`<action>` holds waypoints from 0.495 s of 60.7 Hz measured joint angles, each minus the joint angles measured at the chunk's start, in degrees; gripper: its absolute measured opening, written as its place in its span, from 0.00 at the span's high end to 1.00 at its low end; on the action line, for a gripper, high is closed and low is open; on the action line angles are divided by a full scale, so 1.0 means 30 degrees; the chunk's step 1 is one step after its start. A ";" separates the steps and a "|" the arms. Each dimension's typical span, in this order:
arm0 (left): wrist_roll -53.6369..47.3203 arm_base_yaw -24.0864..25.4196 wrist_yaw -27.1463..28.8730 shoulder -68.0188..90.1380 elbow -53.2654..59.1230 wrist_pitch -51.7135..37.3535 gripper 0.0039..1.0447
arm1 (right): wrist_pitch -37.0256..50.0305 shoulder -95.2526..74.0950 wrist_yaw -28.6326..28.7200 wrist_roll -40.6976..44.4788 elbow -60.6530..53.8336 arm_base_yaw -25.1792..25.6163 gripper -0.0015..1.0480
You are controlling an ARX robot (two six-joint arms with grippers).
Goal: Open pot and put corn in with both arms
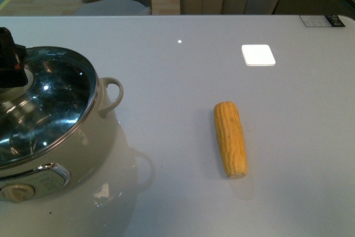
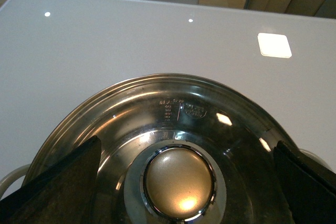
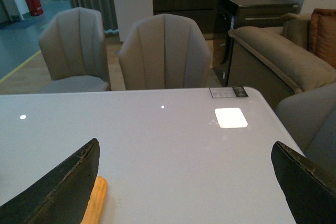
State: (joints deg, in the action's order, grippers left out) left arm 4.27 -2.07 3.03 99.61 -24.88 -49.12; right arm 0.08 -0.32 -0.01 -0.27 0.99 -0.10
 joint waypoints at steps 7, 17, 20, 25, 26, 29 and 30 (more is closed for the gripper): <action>-0.0066 -0.0007 0.0066 0.1027 -0.0350 -0.0816 0.06 | 0.0000 0.0000 0.0000 0.0000 0.0000 0.0000 0.08; -0.0095 -0.0007 0.0211 0.2331 -0.0590 -0.1588 0.06 | 0.0000 0.0000 0.0000 0.0000 0.0000 0.0000 0.08; -0.0102 -0.0007 0.0248 0.2732 -0.0605 -0.1843 0.06 | 0.0000 0.0000 0.0000 0.0000 0.0000 0.0000 0.08; -0.0102 -0.0007 0.0328 0.3213 -0.0656 -0.2200 0.06 | 0.0000 0.0000 0.0000 0.0000 0.0000 0.0000 0.08; -0.0102 -0.0007 0.0364 0.3366 -0.0670 -0.2288 0.06 | 0.0000 0.0000 0.0000 0.0000 0.0000 0.0000 0.08; -0.0095 -0.0007 0.0386 0.3599 -0.0707 -0.2433 0.06 | 0.0000 0.0000 0.0000 0.0000 0.0000 0.0000 0.08; -0.0087 -0.0007 0.0379 0.3650 -0.0714 -0.2477 0.06 | 0.0000 0.0000 0.0000 0.0000 0.0000 0.0007 0.08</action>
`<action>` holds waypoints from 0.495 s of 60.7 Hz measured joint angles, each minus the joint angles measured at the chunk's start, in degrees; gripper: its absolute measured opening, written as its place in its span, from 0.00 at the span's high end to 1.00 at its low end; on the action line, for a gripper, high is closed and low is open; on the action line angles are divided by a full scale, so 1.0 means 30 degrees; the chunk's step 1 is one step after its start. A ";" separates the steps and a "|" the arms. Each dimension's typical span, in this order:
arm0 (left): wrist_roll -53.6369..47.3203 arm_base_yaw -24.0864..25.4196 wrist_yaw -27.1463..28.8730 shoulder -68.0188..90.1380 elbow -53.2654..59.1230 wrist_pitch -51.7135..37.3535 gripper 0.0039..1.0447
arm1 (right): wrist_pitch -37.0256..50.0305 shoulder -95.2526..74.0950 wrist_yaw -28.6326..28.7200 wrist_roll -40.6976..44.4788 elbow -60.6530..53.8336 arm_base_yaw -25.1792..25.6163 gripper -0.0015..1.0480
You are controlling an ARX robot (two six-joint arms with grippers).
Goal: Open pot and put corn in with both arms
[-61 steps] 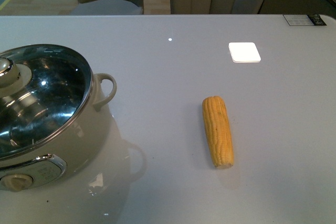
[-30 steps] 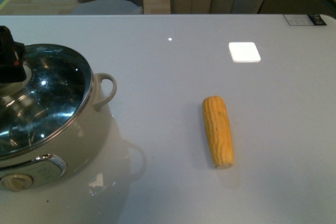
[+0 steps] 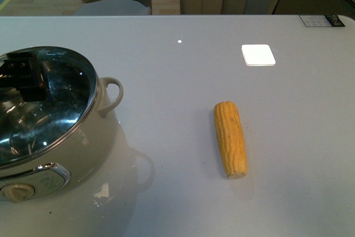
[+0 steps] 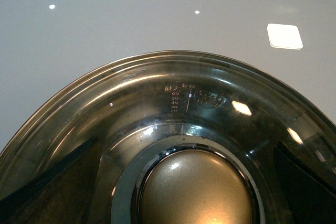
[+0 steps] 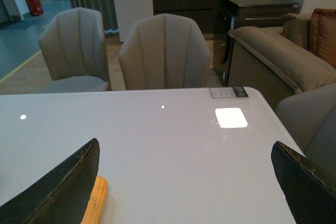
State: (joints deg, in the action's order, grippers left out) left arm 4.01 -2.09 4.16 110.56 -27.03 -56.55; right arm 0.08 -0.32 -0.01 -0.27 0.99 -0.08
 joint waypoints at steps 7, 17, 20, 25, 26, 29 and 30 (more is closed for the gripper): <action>0.0015 0.0000 0.0058 0.0386 -0.0066 -0.0350 0.06 | 0.0000 0.0000 0.0000 0.0000 0.0000 0.0000 0.08; 0.0015 -0.0007 0.0153 0.0670 -0.0182 -0.0568 0.09 | 0.0000 0.0000 0.0000 0.0000 0.0000 -0.0007 0.08; 0.0029 -0.0007 0.0160 0.0692 -0.0226 -0.0590 0.18 | 0.0000 0.0000 0.0000 0.0000 0.0000 -0.0007 0.08; 0.0044 -0.0051 0.0146 0.0707 -0.0284 -0.0539 0.33 | 0.0000 0.0000 0.0000 0.0000 0.0000 -0.0007 0.08; 0.0029 -0.0066 0.0182 0.0707 -0.0321 -0.0517 0.38 | 0.0000 0.0000 0.0000 0.0000 0.0000 -0.0007 0.08; 0.0044 -0.0073 0.0197 0.0699 -0.0364 -0.0459 0.46 | 0.0000 0.0000 0.0000 0.0000 0.0000 -0.0007 0.08; 0.0036 -0.0073 0.0204 0.0699 -0.0386 -0.0430 0.50 | 0.0000 0.0000 0.0000 0.0000 0.0000 -0.0007 0.08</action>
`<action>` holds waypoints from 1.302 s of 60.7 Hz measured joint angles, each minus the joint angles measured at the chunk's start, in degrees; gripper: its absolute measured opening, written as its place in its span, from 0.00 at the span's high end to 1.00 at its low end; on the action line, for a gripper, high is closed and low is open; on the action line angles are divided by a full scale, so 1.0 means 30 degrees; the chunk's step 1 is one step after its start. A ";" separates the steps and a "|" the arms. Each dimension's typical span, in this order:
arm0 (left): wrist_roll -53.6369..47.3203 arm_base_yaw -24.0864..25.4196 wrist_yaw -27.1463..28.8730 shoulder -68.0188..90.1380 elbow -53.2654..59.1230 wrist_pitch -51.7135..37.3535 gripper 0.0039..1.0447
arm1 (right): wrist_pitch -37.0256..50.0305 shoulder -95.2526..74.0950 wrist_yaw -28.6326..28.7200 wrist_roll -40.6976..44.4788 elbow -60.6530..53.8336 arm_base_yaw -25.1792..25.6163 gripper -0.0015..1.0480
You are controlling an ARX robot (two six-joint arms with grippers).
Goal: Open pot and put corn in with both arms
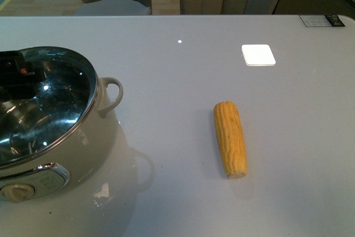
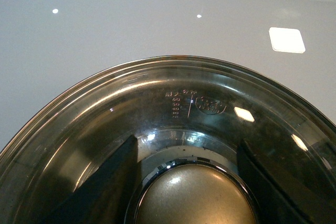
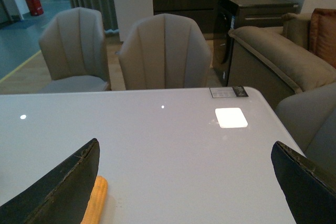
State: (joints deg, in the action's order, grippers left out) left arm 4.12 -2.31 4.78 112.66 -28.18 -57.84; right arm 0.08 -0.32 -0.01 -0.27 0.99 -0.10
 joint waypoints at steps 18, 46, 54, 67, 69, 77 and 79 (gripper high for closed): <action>-0.0182 -0.0036 0.0270 -0.0058 -0.0058 0.0102 0.59 | 0.0000 0.0000 0.0000 0.0000 0.0000 0.0000 0.08; -0.0160 -0.0109 0.0408 -0.2251 -0.0160 0.2331 0.59 | 0.0000 0.0000 0.0000 0.0000 0.0000 0.0000 0.08; -0.0153 -0.0117 0.0393 -0.3322 -0.0474 0.3228 0.59 | 0.0000 0.0000 0.0000 0.0000 0.0000 0.0000 0.08; -0.0058 0.0146 -0.0160 -0.5034 -0.0882 0.4575 0.59 | 0.0007 0.0000 0.0000 0.0000 0.0000 0.0000 0.08; -0.0058 0.0284 -0.0262 -0.5275 -0.0896 0.4677 0.59 | 0.0000 0.0000 0.0000 0.0000 0.0000 0.0000 0.08; -0.0146 0.1384 -0.0736 -0.6127 -0.0903 0.4830 0.59 | 0.0000 0.0000 0.0000 0.0000 0.0000 0.0000 0.08; -0.0211 0.1792 -0.0874 -0.6302 -0.0903 0.4823 0.59 | 0.0000 0.0000 0.0000 0.0000 0.0000 0.0000 0.08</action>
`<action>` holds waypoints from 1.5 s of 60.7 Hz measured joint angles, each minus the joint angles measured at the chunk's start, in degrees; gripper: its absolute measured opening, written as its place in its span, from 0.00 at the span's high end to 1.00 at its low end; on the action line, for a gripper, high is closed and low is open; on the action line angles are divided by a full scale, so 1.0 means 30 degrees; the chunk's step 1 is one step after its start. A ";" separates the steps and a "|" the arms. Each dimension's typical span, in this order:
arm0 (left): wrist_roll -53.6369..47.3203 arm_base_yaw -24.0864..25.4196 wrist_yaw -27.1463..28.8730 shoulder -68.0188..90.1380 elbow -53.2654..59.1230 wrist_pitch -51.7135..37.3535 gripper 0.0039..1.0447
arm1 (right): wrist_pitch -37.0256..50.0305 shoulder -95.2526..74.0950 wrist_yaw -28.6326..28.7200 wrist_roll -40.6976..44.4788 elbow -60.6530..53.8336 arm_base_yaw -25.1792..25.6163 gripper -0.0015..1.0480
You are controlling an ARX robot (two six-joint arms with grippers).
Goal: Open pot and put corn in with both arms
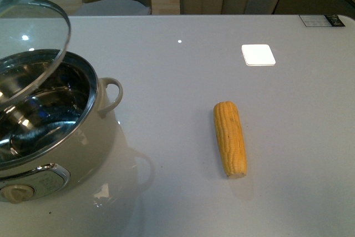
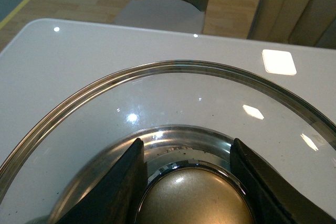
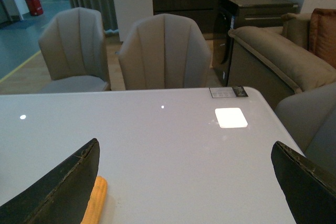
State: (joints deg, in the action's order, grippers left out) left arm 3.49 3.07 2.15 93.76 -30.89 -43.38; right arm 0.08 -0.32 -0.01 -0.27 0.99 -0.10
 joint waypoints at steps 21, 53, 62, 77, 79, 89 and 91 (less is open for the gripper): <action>-0.1486 0.5690 -0.2390 -0.0313 0.0000 -0.0692 0.59 | 0.0000 0.0000 0.0000 0.0000 0.0000 0.0000 0.08; -0.3628 1.3493 -0.5865 0.4197 -0.1144 -0.3213 0.59 | 0.0000 0.0000 0.0000 0.0000 0.0000 0.0000 0.08; -0.4051 1.4666 -0.6258 0.5931 -0.1537 -0.4109 0.59 | 0.0000 0.0000 0.0000 0.0000 0.0000 0.0000 0.08; -0.4532 1.5533 -0.6586 0.9071 -0.2040 -0.5967 0.59 | 0.0000 0.0000 0.0000 0.0000 0.0000 0.0000 0.08; -0.4648 1.5540 -0.6601 0.9777 -0.2142 -0.6382 0.59 | 0.0000 0.0007 0.0000 0.0000 0.0000 0.0000 0.08; -0.4889 1.5416 -0.6732 1.2036 -0.2426 -0.7825 0.59 | 0.0000 0.0000 0.0000 0.0000 0.0000 0.0000 0.08; -0.4911 1.5351 -0.6725 1.2378 -0.2448 -0.8073 0.59 | 0.0000 0.0007 0.0000 0.0000 0.0000 0.0000 0.08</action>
State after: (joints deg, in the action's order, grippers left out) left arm -11.25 49.12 -18.02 130.89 -38.24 -67.59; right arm 0.08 -0.30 -0.01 -0.27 0.99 -0.10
